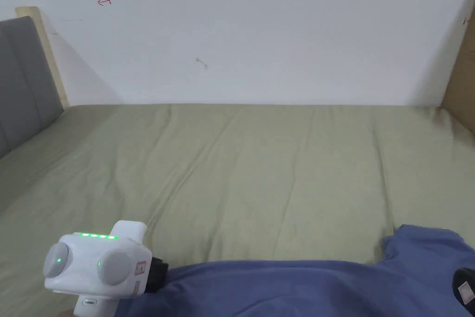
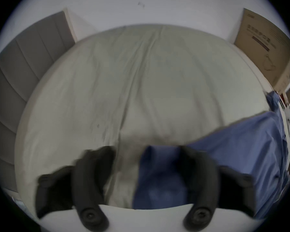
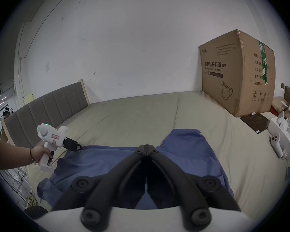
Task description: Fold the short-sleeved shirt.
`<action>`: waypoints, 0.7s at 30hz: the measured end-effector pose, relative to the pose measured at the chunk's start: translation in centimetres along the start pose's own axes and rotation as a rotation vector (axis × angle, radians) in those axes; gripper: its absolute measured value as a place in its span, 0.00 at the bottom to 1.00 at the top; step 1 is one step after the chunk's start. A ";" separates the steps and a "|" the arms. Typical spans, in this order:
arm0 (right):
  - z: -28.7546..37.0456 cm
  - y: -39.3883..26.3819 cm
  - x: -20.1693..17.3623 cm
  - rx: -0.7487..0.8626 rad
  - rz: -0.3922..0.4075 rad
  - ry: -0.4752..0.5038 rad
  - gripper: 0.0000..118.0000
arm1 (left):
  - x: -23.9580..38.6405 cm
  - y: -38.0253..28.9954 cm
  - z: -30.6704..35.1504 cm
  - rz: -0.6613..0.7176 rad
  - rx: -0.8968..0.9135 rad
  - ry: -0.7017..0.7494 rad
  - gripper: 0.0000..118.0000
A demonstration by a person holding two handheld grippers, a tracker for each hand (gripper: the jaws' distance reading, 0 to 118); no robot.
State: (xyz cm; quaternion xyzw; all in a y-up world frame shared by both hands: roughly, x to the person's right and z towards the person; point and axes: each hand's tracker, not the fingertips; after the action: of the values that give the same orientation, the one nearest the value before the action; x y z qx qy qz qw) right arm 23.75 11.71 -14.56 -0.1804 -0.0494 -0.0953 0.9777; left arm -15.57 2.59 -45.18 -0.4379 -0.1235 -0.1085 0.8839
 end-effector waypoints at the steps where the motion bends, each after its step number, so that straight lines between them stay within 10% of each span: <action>1: -0.3 0.5 0.5 -0.004 -0.007 0.007 0.00 | 0.6 -0.3 0.7 -0.031 0.008 -0.058 0.33; 2: -0.7 1.2 1.3 -0.007 -0.034 0.012 0.00 | 1.3 -0.7 0.9 -0.062 -0.014 -0.077 0.02; 9: -10.2 6.6 10.3 -0.251 -0.222 -0.077 0.01 | -1.0 1.7 3.8 0.061 0.065 -0.142 0.02; 10: -12.2 7.3 11.7 -0.333 -0.230 -0.127 0.18 | -1.5 2.2 4.1 0.072 0.072 -0.145 0.02; 12: -16.3 7.5 14.3 -0.505 -0.230 -0.135 0.88 | -1.9 2.8 4.4 0.064 0.085 -0.135 0.02; 13: -17.9 7.0 15.3 -0.599 -0.227 -0.093 0.96 | -1.8 3.2 5.3 0.057 0.086 -0.140 0.02; 21: -24.2 2.9 18.7 -0.795 -0.202 -0.253 0.80 | -2.8 3.1 4.8 0.056 0.063 -0.129 0.02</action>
State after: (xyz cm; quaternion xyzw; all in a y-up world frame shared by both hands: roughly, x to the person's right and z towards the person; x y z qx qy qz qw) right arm 44.12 2.49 -35.65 -0.5479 -0.1458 -0.1791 0.8040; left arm -17.86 8.50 -45.61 -0.4192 -0.1715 -0.0514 0.8901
